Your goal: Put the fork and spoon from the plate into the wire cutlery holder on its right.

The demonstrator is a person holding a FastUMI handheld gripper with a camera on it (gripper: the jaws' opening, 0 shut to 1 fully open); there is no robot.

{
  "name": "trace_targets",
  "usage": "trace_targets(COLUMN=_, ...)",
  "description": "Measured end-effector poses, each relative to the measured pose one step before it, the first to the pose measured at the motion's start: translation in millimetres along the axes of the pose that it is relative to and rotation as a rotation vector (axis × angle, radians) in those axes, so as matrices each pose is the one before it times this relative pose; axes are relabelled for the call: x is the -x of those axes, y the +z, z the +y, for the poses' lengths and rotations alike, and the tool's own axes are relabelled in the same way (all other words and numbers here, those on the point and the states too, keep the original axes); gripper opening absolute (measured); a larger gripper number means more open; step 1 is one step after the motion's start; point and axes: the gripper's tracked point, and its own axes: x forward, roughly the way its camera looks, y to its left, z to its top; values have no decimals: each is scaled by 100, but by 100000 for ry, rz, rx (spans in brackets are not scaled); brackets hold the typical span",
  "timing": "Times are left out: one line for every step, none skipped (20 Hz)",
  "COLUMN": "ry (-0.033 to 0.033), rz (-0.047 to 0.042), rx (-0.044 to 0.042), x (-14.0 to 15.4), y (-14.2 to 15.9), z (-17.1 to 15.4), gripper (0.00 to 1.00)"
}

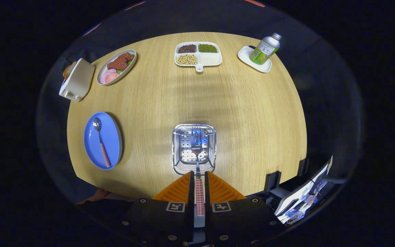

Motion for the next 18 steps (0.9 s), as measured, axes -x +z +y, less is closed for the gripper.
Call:
trace_targets(ry=741, rz=-1806, rx=92, x=298, y=215, z=539, gripper=14)
trace_targets(ry=951, rz=-1700, rx=57, x=282, y=238, z=705, gripper=15)
trace_targets(ry=1590, rz=-1520, rx=165, x=229, y=133, z=968, gripper=19)
trace_targets(ry=1623, rz=-748, rx=-160, x=234, y=-7, z=934, gripper=20)
trace_targets(ry=1746, rz=-646, rx=-61, x=224, y=23, z=995, gripper=29)
trace_targets(ry=1468, rz=-792, rx=-120, x=109, y=21, z=957, gripper=33)
trace_targets(ry=1124, rz=-576, rx=21, x=-32, y=-88, z=975, gripper=41)
trace_targets(ry=945, rz=-111, rx=169, x=-53, y=-179, z=897, gripper=48)
trace_targets(ry=969, rz=-27, rx=147, x=-196, y=-316, z=973, gripper=58)
trace_targets(ry=1256, rz=-78, rx=255, x=-185, y=-206, z=1106, gripper=63)
trace_targets(ry=1122, rz=32, rx=389, x=-291, y=-232, z=1171, gripper=68)
trace_targets(ry=1255, rz=-8, rx=711, x=-272, y=-174, z=1170, gripper=71)
trace_targets(ry=1158, rz=-326, rx=759, x=-359, y=-156, z=1227, gripper=74)
trace_targets(ry=1150, rz=-644, rx=860, x=-300, y=-33, z=1275, gripper=76)
trace_targets(ry=931, rz=-699, rx=969, x=-430, y=16, z=1231, gripper=78)
trace_targets(ry=657, rz=-777, rx=1097, x=-521, y=56, z=1123, gripper=78)
trace_targets(ry=635, rz=-788, rx=1618, x=-625, y=56, z=1187, gripper=78)
trace_targets(ry=165, rz=-590, rx=2017, x=-664, y=17, z=981, gripper=78)
